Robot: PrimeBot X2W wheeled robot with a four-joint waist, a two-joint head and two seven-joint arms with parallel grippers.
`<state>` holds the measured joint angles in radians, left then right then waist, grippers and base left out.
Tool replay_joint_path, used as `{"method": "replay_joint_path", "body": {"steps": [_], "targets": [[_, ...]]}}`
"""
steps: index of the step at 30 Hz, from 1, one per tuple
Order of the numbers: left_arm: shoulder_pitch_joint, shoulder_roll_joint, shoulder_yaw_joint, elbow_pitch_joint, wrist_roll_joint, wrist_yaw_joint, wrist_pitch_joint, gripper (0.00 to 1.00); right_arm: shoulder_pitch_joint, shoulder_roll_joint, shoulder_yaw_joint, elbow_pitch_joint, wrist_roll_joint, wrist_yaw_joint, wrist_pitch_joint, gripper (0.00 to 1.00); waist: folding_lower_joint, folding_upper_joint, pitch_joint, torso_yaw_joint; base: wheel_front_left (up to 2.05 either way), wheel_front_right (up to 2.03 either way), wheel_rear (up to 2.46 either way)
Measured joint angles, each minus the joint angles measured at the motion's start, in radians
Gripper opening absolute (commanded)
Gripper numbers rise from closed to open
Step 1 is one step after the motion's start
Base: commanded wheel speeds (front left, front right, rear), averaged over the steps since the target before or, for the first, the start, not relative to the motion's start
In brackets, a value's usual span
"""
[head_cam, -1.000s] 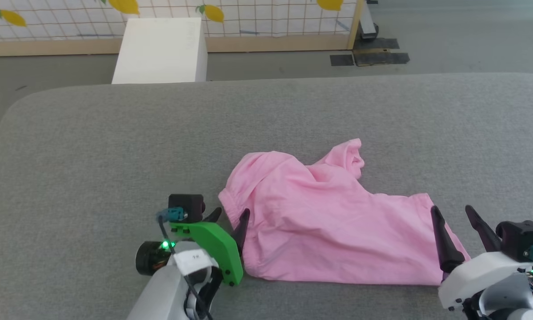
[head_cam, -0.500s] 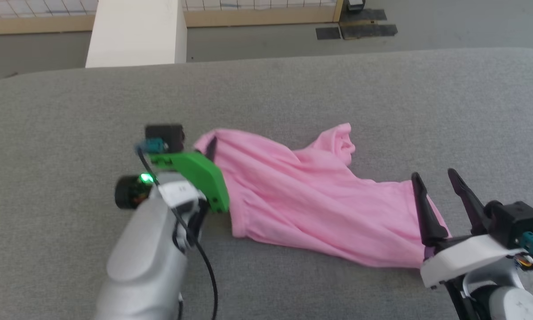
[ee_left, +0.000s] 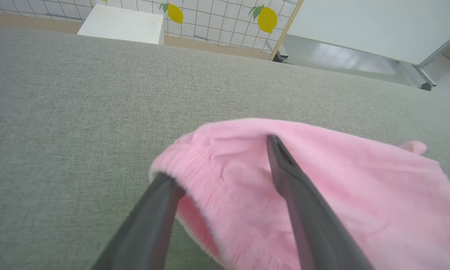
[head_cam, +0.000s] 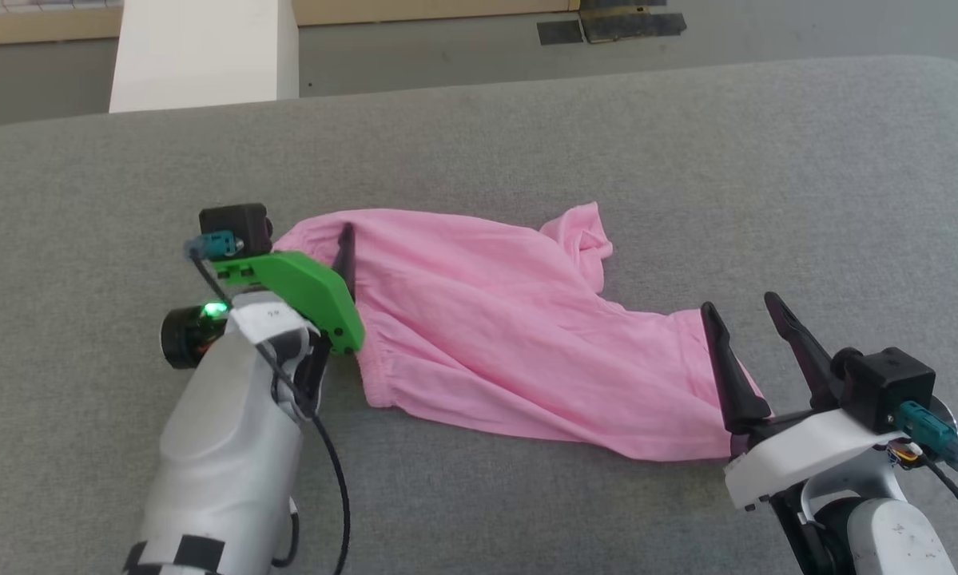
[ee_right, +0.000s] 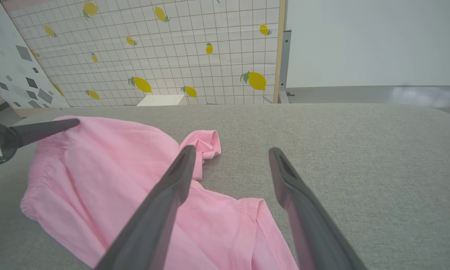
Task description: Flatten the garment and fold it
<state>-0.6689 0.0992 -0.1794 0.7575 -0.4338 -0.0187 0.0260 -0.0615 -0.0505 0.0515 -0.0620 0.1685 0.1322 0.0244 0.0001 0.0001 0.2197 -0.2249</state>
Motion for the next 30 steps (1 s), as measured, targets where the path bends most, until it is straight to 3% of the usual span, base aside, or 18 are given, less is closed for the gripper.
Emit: {"method": "replay_joint_path", "body": {"steps": [7,14,20,26,30], "targets": [[0.145,-0.013,-0.008,-0.074,-0.042,-0.052,-0.106,1.0,0.008,0.0,-0.015,-0.002,-0.002,0.0,0.006,1.0,0.0,0.0,-0.055,0.031,0.0,0.0,0.0],[0.315,-0.017,-0.04,-0.255,-0.047,-0.055,-0.142,1.0,0.037,0.0,-0.028,-0.019,-0.002,0.0,0.021,1.0,0.0,0.0,-0.101,0.08,0.0,0.0,0.0],[0.475,-0.012,-0.125,-0.418,-0.02,-0.065,-0.14,1.0,0.045,0.0,-0.039,-0.036,0.0,0.0,0.021,1.0,-0.0001,0.0,-0.126,0.111,0.0,0.0,0.0],[0.537,-0.013,-0.173,-0.443,-0.014,-0.066,-0.117,1.0,0.045,0.0,-0.052,-0.041,0.0,0.0,0.022,1.0,-0.0001,0.0,-0.129,0.109,0.0,0.0,0.0],[0.534,-0.019,-0.171,-0.407,-0.014,-0.03,-0.114,1.0,0.045,0.0,-0.052,-0.041,0.001,0.0,0.024,1.0,-0.0001,0.0,-0.128,0.093,0.0,0.0,0.0]]}}
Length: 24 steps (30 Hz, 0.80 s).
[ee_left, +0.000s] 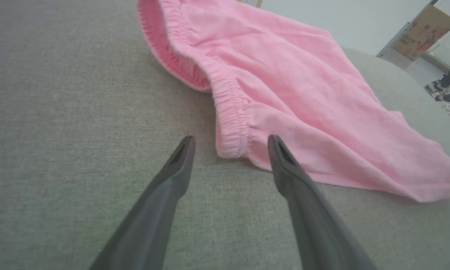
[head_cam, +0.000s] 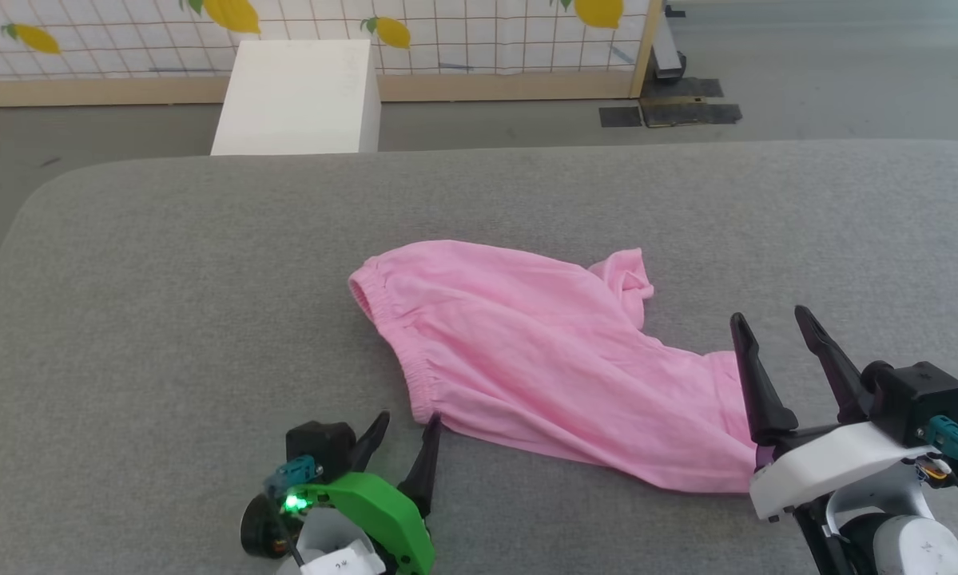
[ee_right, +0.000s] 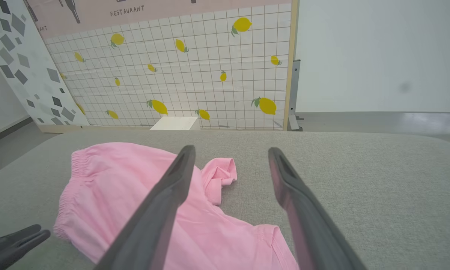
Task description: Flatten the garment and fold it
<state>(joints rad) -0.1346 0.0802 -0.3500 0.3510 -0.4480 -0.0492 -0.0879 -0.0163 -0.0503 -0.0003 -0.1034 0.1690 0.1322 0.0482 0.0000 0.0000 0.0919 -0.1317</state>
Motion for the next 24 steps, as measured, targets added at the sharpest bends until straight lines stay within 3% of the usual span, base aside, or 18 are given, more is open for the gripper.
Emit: {"method": "replay_joint_path", "body": {"steps": [4,15,16,17,18,24], "targets": [[-0.012,-0.006,0.008,0.064,-0.003,0.026,0.018,1.0,0.0,0.0,0.003,0.002,0.008,0.0,0.0,1.0,0.0,0.0,0.004,-0.022,0.0,0.0,0.0],[-0.086,-0.013,0.017,0.16,-0.026,0.034,0.026,1.0,0.0,0.0,0.01,0.012,0.017,0.0,-0.002,1.0,0.0,0.0,0.029,-0.083,0.0,0.0,0.0],[-0.091,-0.013,0.017,0.166,-0.026,0.034,0.031,0.6,0.0,0.0,0.009,0.013,0.017,0.0,-0.002,1.0,0.0,0.0,0.032,-0.087,0.0,0.0,0.0],[-0.096,-0.013,0.016,0.17,-0.026,0.035,0.031,0.34,0.0,0.0,0.009,0.013,0.017,0.0,-0.002,1.0,0.0,0.0,0.034,-0.091,0.0,0.0,0.0],[-0.101,-0.013,0.016,0.173,-0.026,0.037,0.031,0.0,0.0,0.0,0.008,0.014,0.017,0.0,-0.002,1.0,0.0,0.0,0.036,-0.094,0.0,0.0,0.0],[-0.104,-0.012,0.009,0.178,-0.027,0.037,0.034,0.0,0.003,0.0,-0.011,0.043,0.014,0.0,0.035,1.0,0.0,0.0,0.035,-0.096,0.0,0.0,0.0]]}}
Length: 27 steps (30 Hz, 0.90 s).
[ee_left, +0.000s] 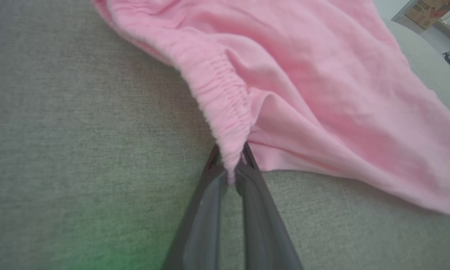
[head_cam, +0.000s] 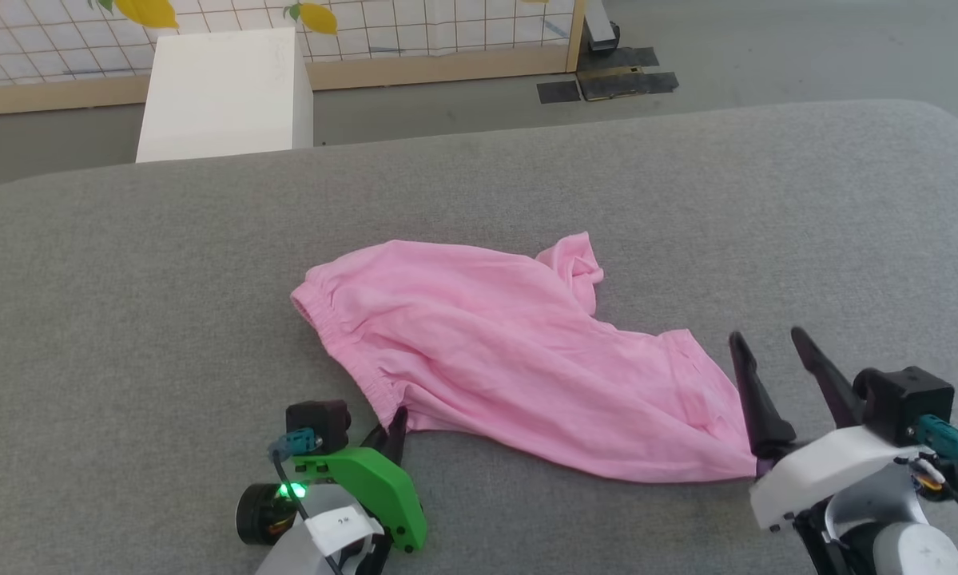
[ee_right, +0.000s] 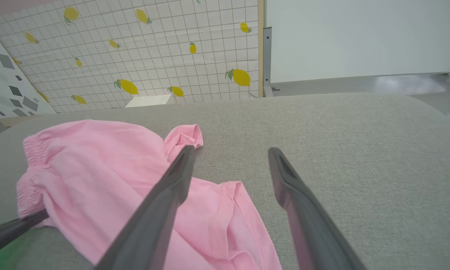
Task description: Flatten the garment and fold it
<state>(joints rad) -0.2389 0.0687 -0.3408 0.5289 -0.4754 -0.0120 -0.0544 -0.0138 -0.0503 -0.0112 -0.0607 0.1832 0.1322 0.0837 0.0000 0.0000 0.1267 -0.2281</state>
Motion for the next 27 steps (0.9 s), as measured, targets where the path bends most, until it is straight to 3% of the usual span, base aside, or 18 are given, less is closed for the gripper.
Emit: {"method": "replay_joint_path", "body": {"steps": [11,21,22,23,25,27], "targets": [[0.03,0.011,-0.021,-0.06,0.0,0.005,0.018,0.0,0.059,0.0,-0.113,0.174,-0.005,0.0,0.257,1.0,0.0,0.0,-0.002,0.04,0.0,0.0,0.0],[0.032,0.019,-0.034,-0.1,-0.001,0.006,0.035,0.0,0.034,-0.006,-0.114,0.226,-0.016,0.0,0.465,1.0,0.0,0.0,0.025,0.074,0.0,0.0,0.0],[0.033,0.02,-0.034,-0.101,-0.001,0.006,0.035,0.0,0.033,-0.008,-0.113,0.223,-0.015,0.0,0.477,0.95,0.0,0.0,0.027,0.075,0.0,0.0,0.0],[0.033,0.02,-0.035,-0.103,-0.002,0.009,0.036,0.0,0.033,-0.011,-0.108,0.216,-0.016,0.0,0.497,0.44,0.0,0.0,0.028,0.077,0.0,0.0,0.0],[0.033,0.021,-0.037,-0.106,-0.002,0.011,0.037,0.0,0.033,-0.012,-0.105,0.204,-0.016,0.0,0.519,0.0,0.0,0.0,0.028,0.077,0.0,0.0,0.0],[0.033,0.023,-0.04,-0.109,-0.002,0.013,0.04,0.0,0.035,-0.01,-0.103,0.189,-0.016,0.0,0.534,0.0,0.0,0.0,0.025,0.077,0.0,0.0,0.0]]}}
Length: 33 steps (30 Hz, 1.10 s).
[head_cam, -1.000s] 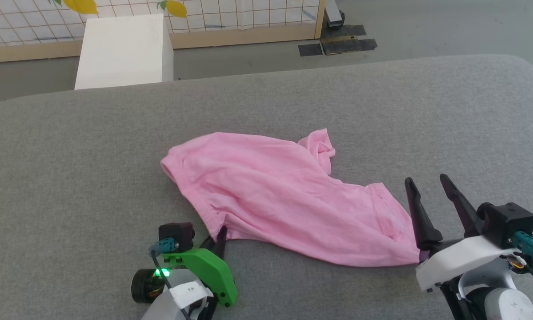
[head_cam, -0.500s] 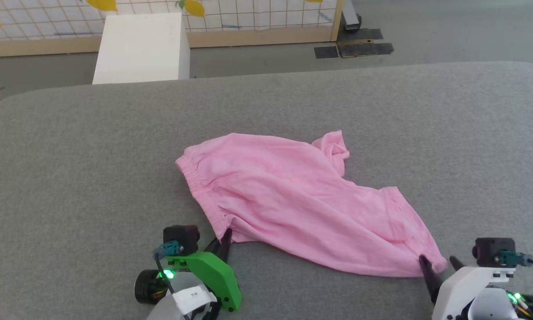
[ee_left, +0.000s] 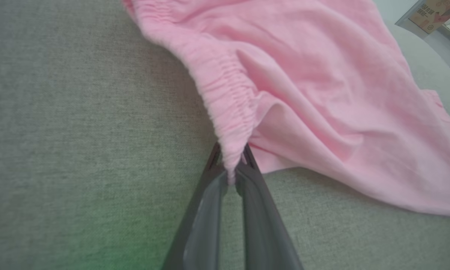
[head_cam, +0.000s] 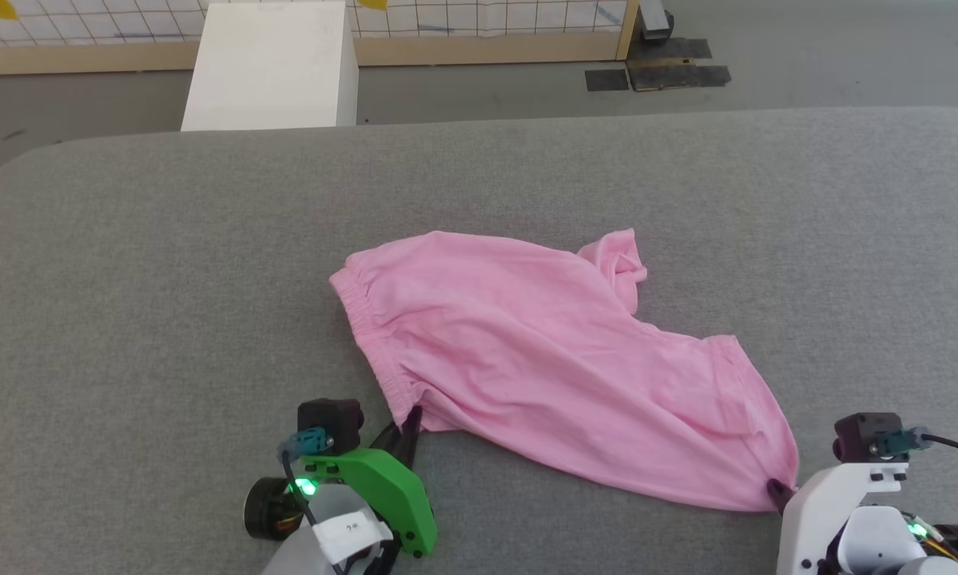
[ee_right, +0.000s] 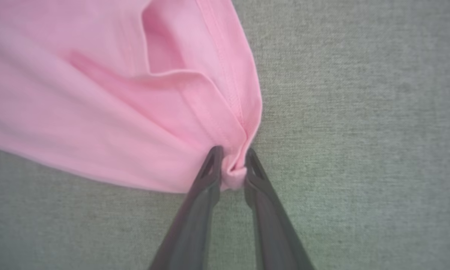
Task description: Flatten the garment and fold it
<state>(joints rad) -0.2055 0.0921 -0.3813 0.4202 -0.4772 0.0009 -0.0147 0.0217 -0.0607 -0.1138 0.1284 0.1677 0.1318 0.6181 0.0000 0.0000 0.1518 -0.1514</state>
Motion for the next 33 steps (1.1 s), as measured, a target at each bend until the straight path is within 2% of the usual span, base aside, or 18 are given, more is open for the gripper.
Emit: {"method": "replay_joint_path", "body": {"steps": [3,8,12,14,16,17,19,21,25,33], "targets": [[0.001,0.006,-0.009,-0.015,0.0,0.0,0.005,0.0,0.011,0.006,0.005,-0.032,0.006,0.0,0.012,0.0,0.0,0.0,-0.009,0.0,0.0,0.0,0.0],[0.027,0.041,-0.023,-0.164,-0.025,-0.034,0.074,0.0,0.042,0.009,0.01,-0.2,0.028,0.0,0.058,0.0,0.0,0.0,-0.036,-0.005,0.0,0.0,0.0],[0.023,0.089,-0.012,-0.34,-0.104,-0.072,0.19,0.0,0.017,0.009,0.019,-0.339,0.008,0.0,0.117,0.0,-0.0001,0.0,-0.046,-0.007,0.0,0.0,0.0],[-0.009,0.131,0.018,-0.452,-0.182,-0.085,0.289,0.0,-0.073,-0.01,0.044,-0.396,-0.011,0.0,0.168,0.0,0.0,0.0,-0.04,-0.008,0.0,0.0,0.0],[-0.078,0.159,0.04,-0.503,-0.227,-0.093,0.364,0.0,-0.164,-0.038,0.06,-0.404,-0.008,0.0,0.202,0.0,0.0,0.0,-0.029,-0.008,0.0,0.0,0.0],[-0.114,0.171,0.048,-0.513,-0.242,-0.094,0.392,0.0,-0.203,-0.053,0.067,-0.399,-0.007,0.0,0.213,0.0,0.0,0.0,-0.023,-0.007,0.0,0.0,0.0],[-0.225,0.232,0.052,-0.518,-0.216,-0.097,0.457,0.0,-0.314,-0.087,0.084,-0.371,0.01,0.0,0.237,0.0,0.0,0.0,-0.004,-0.006,0.0,0.0,0.0],[-0.326,0.255,0.075,-0.5,-0.212,-0.097,0.492,0.0,-0.423,-0.119,0.106,-0.329,0.02,0.0,0.251,0.0,0.0,0.0,0.018,-0.005,0.0,0.0,0.0],[-0.53,0.236,0.123,-0.413,-0.249,-0.084,0.527,0.0,-0.67,-0.178,0.153,-0.209,0.021,0.0,0.235,0.0,0.0,0.0,0.074,-0.005,0.0,0.0,0.0],[-0.877,0.227,0.185,-0.205,-0.205,-0.049,0.462,0.0,-1.074,-0.194,0.175,0.036,-0.056,0.001,0.089,0.0,0.0001,0.0,0.199,-0.01,0.0,0.0,0.0]]}}
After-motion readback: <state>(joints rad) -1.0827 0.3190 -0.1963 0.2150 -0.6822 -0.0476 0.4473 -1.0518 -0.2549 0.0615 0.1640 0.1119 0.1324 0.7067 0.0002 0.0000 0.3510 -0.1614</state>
